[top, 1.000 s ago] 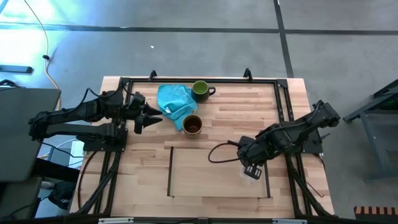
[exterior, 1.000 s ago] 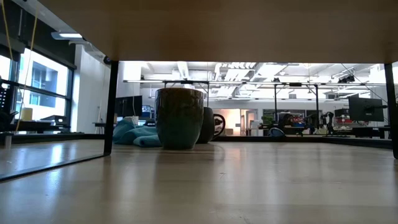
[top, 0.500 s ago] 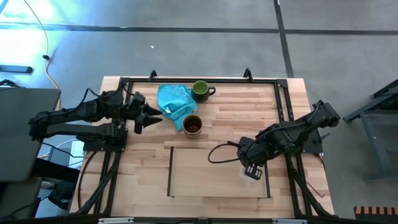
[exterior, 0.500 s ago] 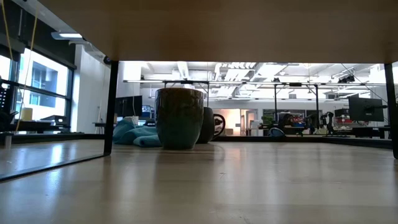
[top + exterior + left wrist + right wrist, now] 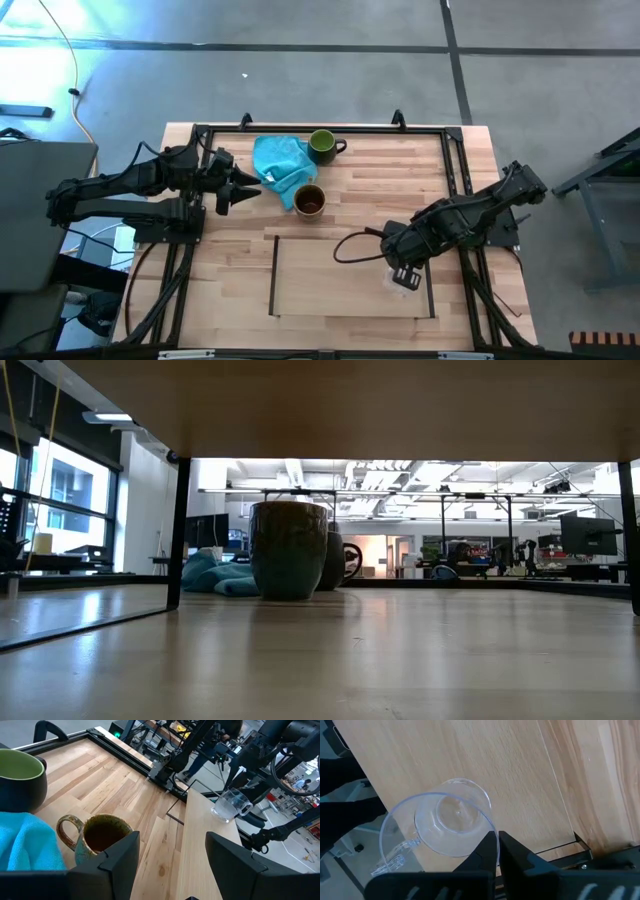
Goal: Stack small to large cups/mugs on shelf
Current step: Put the transparent mug on the shelf, then put the black mug on the shelf
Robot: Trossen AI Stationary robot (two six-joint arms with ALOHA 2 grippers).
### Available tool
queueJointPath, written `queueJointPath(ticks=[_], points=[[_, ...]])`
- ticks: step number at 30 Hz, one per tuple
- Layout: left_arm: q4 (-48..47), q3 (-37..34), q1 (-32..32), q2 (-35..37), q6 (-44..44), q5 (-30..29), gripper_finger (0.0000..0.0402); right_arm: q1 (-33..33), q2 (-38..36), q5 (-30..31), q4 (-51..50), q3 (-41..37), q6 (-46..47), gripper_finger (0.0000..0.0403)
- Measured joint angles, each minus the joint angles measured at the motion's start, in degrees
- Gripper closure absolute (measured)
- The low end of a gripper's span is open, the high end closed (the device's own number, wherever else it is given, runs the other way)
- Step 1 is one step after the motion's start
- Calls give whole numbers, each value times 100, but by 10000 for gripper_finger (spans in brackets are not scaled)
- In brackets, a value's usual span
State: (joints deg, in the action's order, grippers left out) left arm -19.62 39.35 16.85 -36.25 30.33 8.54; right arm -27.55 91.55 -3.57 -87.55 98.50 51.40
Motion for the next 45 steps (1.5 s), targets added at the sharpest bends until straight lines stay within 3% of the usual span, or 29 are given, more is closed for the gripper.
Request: queueJointPath(ticks=[8, 18, 32, 45], points=[[0, 0, 0, 0, 0, 0, 186, 0, 0, -5, 52, 0, -27, 401], [0, 0, 0, 0, 0, 0, 186, 4, 0, -10, 81, 0, -46, 360], [1, 0, 0, 0, 0, 0, 186, 15, 0, 6, 74, 0, -46, 354], [1, 0, -1, 0, -1, 0, 186, 15, 0, 154, 40, 0, -26, 294]])
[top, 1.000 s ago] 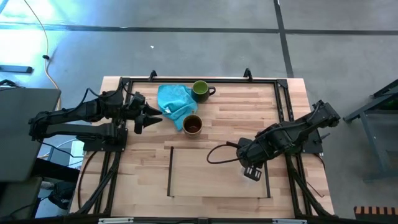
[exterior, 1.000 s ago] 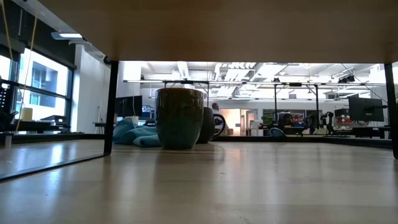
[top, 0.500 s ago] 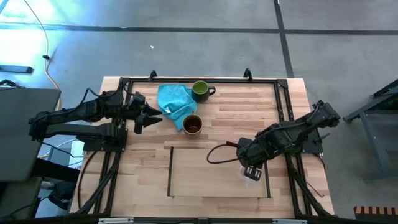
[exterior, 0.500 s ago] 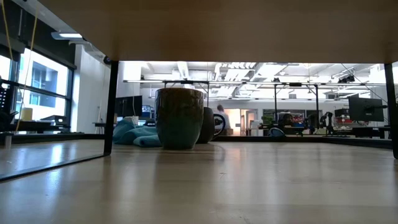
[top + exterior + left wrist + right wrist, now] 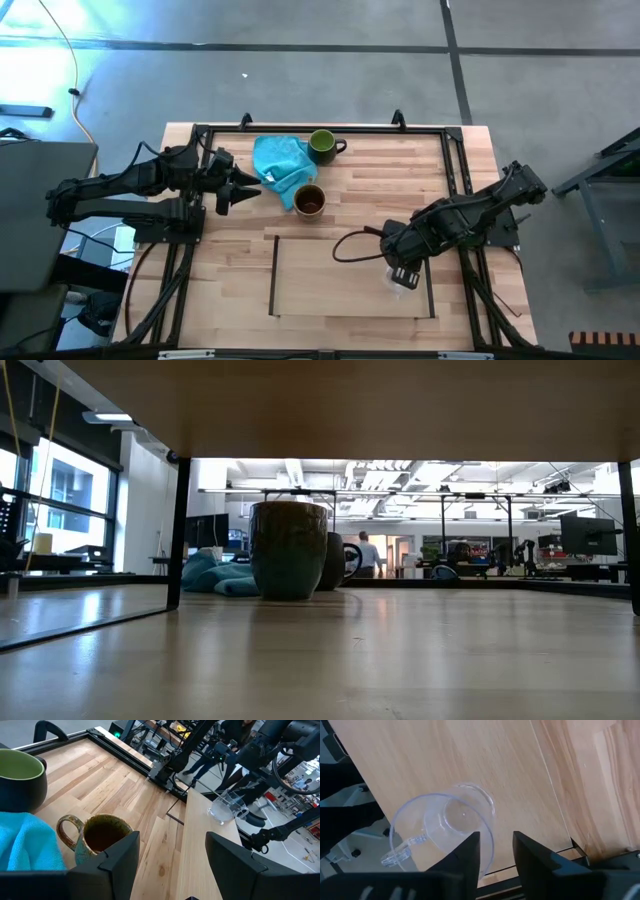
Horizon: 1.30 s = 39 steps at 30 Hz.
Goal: Stack small to large cups/mugs on shelf
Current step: Put the black mug on the shelf
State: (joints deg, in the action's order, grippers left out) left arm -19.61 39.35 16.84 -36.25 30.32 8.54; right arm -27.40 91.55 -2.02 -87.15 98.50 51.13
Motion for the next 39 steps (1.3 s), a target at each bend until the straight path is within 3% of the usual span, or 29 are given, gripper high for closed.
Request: queueJointPath(ticks=[17, 28, 39], points=[[-1, 0, 1, 0, 1, 0, 186, 2, -18, -2, -22, 0, 2, 253], [0, 0, 2, 2, 1, -10, 186, 15, -418, 12, 60, 0, 285, 242], [3, 0, 2, 2, 0, -33, 186, 859, -476, 352, 554, 0, -343, 242]])
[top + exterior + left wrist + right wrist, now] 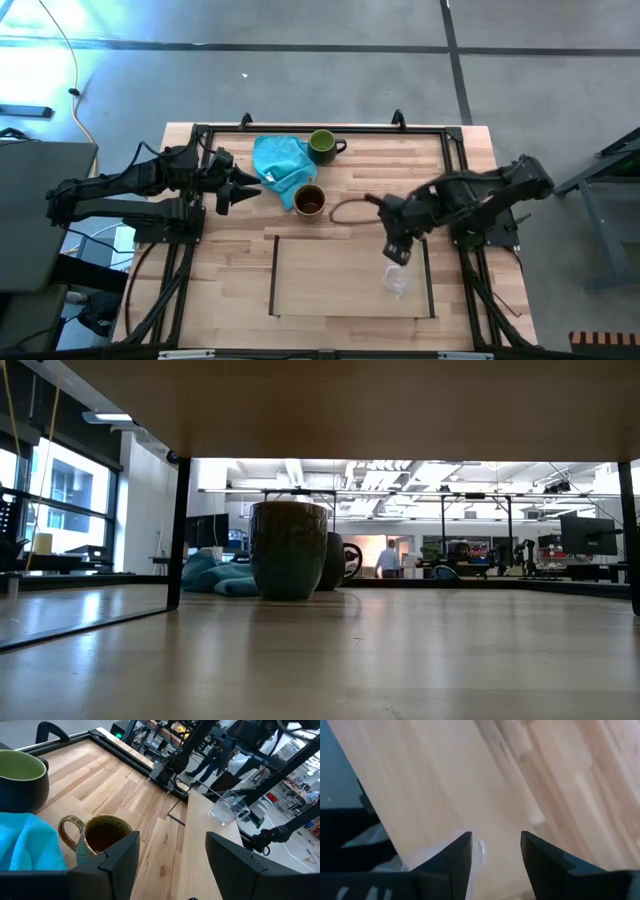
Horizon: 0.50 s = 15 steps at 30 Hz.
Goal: Stack small to large cups/mugs on shelf
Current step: Put the black mug on the shelf
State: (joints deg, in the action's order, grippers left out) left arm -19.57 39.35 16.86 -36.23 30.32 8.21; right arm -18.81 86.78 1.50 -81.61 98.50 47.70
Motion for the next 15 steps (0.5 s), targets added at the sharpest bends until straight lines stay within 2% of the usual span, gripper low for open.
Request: queueJointPath(ticks=[9, 15], points=[[7, 0, -1, -2, 6, -54, 186, 1224, 0, 460, 774, 0, -1365, 242], [9, 0, 1, -2, -240, -578, 186, 2240, 0, 419, 1434, 0, -1947, 242]])
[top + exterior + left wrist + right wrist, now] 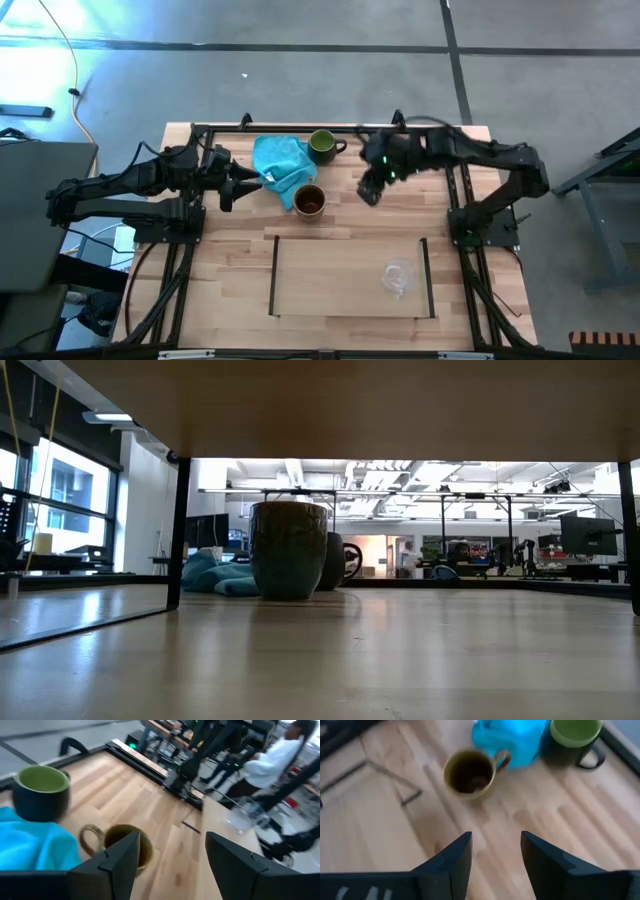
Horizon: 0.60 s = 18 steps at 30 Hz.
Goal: Stack small to large cups/mugs on shelf
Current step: Put the black mug on the shelf
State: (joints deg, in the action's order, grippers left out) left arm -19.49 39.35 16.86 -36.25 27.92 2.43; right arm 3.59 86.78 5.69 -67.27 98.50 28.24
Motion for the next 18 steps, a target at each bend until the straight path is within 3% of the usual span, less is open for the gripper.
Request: queueJointPath(ticks=[11, 18], points=[[-11, 0, 0, -80, 85, 33, 186, 1155, 0, -576, 482, 0, -474, 242], [58, 0, -2, -702, 74, -141, 186, 1475, 0, -614, 632, 0, -606, 242]])
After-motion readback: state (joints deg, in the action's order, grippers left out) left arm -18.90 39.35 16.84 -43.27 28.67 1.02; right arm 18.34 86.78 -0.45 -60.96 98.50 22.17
